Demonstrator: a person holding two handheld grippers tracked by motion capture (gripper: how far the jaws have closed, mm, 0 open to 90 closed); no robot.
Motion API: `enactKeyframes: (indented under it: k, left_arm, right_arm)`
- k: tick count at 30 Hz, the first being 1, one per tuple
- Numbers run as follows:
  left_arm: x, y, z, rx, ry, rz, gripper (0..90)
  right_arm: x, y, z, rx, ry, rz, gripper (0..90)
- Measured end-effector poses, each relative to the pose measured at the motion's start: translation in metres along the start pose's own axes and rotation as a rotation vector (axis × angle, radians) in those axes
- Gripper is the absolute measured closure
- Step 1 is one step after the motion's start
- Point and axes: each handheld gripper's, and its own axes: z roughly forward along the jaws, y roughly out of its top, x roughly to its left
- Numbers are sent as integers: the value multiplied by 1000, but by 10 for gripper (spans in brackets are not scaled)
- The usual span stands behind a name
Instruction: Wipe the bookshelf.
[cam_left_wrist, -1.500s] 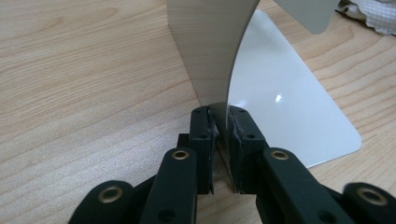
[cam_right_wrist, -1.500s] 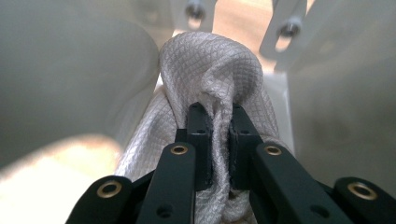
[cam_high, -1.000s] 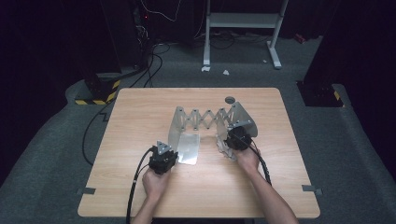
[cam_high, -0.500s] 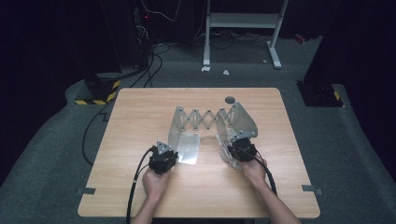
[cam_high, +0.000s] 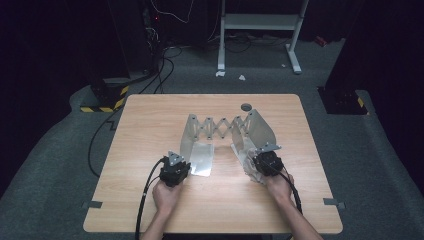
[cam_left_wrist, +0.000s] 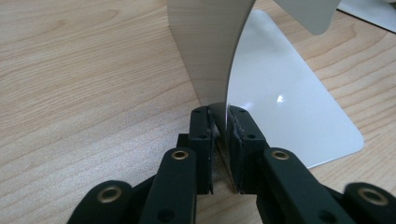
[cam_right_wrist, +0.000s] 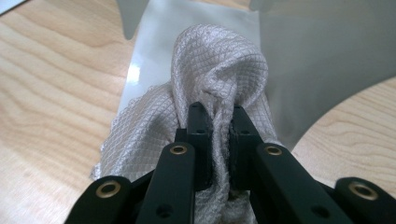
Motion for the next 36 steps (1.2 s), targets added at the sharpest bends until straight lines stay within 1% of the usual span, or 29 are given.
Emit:
enactKeyframes:
  k: [1, 2, 7, 11, 13, 14, 17, 18, 19, 24, 26, 28, 29, 33, 36]
  left_arm:
    - [0, 0, 0, 0, 0, 0, 803]
    - [0, 0, 0, 0, 0, 0, 804]
    - [0, 0, 0, 0, -3, -3, 807]
    - [1, 0, 0, 0, -8, -13, 810]
    - [1, 0, 0, 1, -7, -13, 810]
    - [1, 0, 0, 0, -8, -14, 810]
    - [1, 0, 0, 0, -9, -14, 811]
    - [1, 0, 0, 1, -8, -14, 810]
    - [1, 0, 0, 1, -8, -14, 811]
    - [1, 0, 0, 0, -8, -14, 812]
    - [1, 0, 0, 0, -8, -15, 812]
    - [1, 0, 0, 0, -9, -16, 812]
    - [1, 0, 0, 0, -9, -16, 812]
    - [1, 0, 0, 0, -8, -15, 812]
    - [1, 0, 0, 0, -6, -15, 812]
  right_arm:
    - [0, 0, 0, 0, 0, 0, 825]
    - [2, 2, 3, -5, -18, 6, 825]
    - [3, 7, 7, -6, -31, 15, 825]
    - [4, 14, 14, -10, -42, 33, 826]
    - [5, 17, 16, -6, -56, 29, 826]
    - [7, 21, 19, -1, -71, 24, 825]
    - [7, 25, 23, -3, -84, 16, 826]
    - [7, 27, 25, 1, -88, 23, 825]
    - [7, 32, 28, 6, -93, 21, 825]
    - [7, 41, 34, 9, -102, 21, 825]
    - [9, 45, 37, 13, -105, 13, 825]
    - [8, 47, 40, 0, -109, 22, 825]
    - [8, 49, 43, -5, -107, 36, 825]
    - [6, 49, 42, -6, -110, 36, 825]
    - [2, 46, 38, -8, -126, 33, 825]
